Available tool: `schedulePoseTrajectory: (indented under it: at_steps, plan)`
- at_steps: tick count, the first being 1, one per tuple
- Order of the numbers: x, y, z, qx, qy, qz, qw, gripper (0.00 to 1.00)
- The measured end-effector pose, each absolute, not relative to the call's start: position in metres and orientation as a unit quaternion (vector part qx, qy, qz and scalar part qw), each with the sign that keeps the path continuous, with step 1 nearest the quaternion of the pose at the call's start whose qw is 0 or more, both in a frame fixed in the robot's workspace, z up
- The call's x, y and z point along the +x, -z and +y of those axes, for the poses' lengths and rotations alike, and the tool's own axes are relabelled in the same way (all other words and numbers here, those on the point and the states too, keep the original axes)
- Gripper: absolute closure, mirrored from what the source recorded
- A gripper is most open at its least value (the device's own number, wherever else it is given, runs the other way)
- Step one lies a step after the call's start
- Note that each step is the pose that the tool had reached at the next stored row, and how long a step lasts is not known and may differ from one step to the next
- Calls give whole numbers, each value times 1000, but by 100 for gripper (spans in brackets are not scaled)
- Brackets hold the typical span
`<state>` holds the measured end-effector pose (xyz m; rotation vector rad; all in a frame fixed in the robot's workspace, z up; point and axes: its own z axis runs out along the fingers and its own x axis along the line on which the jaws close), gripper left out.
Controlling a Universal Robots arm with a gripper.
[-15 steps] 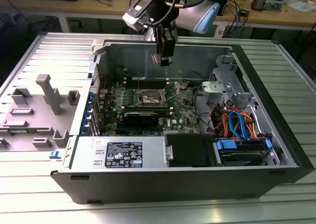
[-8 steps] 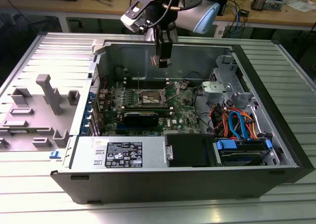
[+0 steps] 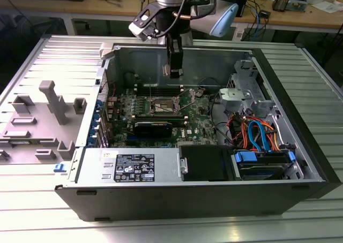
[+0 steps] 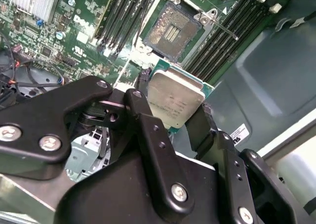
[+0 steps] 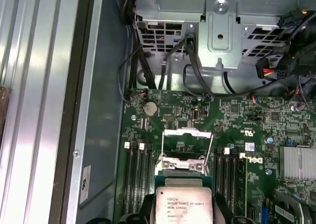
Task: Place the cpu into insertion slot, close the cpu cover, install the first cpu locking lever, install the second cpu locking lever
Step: 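Place the cpu into insertion slot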
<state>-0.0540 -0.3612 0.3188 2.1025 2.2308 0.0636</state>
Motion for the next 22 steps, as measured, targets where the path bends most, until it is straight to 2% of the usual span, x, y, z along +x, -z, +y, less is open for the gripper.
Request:
schedulePoseTrajectory:
  at_steps: [2,3,8,22]
  plan:
    - [-61,-315,-361,685,-33,726,51,45]
    - [-62,-314,-361,685,-34,726,52,45]
    - [-65,-300,-361,689,-34,722,52,45]
    - [-66,-297,-361,690,-34,722,52,45]
